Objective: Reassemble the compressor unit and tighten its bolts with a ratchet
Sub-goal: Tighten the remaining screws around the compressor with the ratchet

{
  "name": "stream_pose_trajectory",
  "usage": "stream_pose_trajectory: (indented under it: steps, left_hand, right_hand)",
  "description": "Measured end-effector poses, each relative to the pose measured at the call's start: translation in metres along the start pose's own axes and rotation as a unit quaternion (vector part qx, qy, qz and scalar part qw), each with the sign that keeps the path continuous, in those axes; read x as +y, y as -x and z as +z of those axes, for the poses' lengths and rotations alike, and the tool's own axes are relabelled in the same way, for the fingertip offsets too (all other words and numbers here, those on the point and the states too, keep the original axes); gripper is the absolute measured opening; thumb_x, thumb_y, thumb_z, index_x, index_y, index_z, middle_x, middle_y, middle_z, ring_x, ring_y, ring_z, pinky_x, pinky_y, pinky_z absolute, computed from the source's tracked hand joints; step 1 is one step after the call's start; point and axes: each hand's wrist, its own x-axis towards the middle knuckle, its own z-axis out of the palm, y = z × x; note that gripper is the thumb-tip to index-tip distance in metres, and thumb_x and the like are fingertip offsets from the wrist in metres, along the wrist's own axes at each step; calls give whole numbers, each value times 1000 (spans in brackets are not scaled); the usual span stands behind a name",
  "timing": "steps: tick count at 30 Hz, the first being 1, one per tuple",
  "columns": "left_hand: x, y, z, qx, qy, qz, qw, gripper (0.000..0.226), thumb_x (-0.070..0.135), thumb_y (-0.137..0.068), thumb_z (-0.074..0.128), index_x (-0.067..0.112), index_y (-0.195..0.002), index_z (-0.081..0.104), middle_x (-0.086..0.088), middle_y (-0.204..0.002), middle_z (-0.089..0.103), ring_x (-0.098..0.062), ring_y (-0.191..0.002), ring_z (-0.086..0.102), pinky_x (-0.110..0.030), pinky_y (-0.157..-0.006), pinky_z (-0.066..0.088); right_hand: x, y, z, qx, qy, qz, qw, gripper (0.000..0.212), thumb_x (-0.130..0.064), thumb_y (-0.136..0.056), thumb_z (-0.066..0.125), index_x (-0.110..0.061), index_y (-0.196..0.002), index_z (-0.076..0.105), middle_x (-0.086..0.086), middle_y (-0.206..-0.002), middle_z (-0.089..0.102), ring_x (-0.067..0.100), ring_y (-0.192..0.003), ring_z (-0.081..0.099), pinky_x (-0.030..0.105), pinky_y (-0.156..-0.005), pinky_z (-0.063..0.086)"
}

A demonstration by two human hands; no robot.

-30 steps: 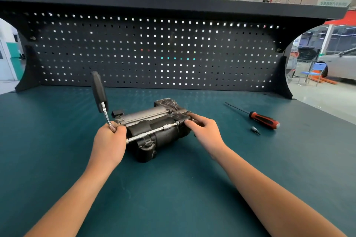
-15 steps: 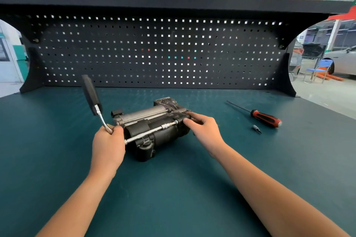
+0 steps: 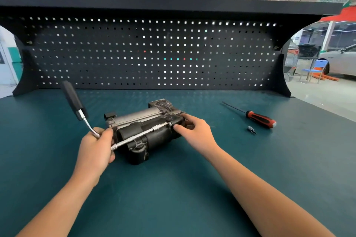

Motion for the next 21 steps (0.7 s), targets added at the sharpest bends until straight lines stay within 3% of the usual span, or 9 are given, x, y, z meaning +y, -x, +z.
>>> stream_pose_trajectory:
  steps: [3, 8, 12, 16, 21]
  left_hand:
    - [2, 0, 0, -1, -35, 40, 999, 33, 13, -93, 44, 13, -62, 32, -4, -58, 34, -17, -42, 28, -21, -40, 30]
    - [2, 3, 4, 9, -71, 88, 994, 33, 16, -93, 45, 15, -62, 33, 0, -53, 36, -24, -52, 36, -38, -61, 36]
    - [2, 8, 7, 21, -65, 87, 994, 32, 16, -93, 44, 14, -63, 34, -1, -55, 36, -24, -54, 36, -39, -62, 36]
    - [3, 14, 6, 27, -64, 87, 994, 30, 16, -93, 44, 13, -64, 35, 0, -54, 37, -21, -54, 36, -40, -63, 40]
    - [3, 14, 4, 27, -64, 86, 994, 29, 15, -92, 43, 12, -65, 35, -1, -55, 37, -22, -54, 36, -39, -61, 39]
  right_hand:
    - [-1, 2, 0, 1, -2, -9, 1000, 39, -26, -81, 67, -22, -120, 61, -9, -92, 67, 10, -86, 61, 19, -77, 45]
    - [0, 3, -1, -17, 16, -14, 1000, 43, -23, -78, 67, -23, -121, 61, 2, -107, 66, 16, -98, 60, 27, -86, 47]
    - [2, 3, -1, -30, 42, -24, 998, 46, -29, -76, 71, -24, -119, 60, 1, -108, 62, 15, -103, 57, 25, -90, 44]
    - [4, 4, 4, 6, 59, -41, 997, 50, -39, -74, 74, -26, -120, 58, -2, -105, 59, 12, -100, 54, 18, -81, 37]
    - [5, 5, 12, 35, 66, -30, 997, 60, -46, -75, 71, -23, -127, 54, -3, -109, 56, 12, -104, 53, 21, -88, 39]
